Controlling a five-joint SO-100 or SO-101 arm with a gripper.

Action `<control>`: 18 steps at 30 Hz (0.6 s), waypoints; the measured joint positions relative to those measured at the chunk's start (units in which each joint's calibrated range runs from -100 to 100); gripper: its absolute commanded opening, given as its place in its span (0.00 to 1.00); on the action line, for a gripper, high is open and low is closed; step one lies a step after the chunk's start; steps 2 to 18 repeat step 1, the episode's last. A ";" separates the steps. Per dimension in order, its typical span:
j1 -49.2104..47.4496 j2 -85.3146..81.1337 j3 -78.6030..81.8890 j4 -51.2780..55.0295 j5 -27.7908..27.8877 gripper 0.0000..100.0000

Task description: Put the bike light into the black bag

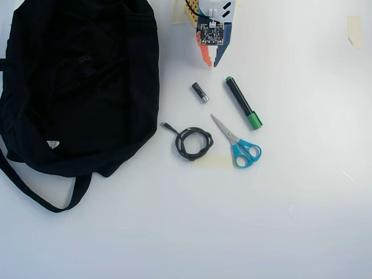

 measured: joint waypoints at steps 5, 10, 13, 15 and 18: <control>0.00 0.00 0.00 0.00 0.00 0.02; 0.00 0.00 0.00 0.00 0.00 0.02; 0.00 0.00 0.00 0.00 0.00 0.02; 0.00 0.00 0.00 0.00 0.00 0.02; 0.00 0.00 0.00 0.00 0.00 0.02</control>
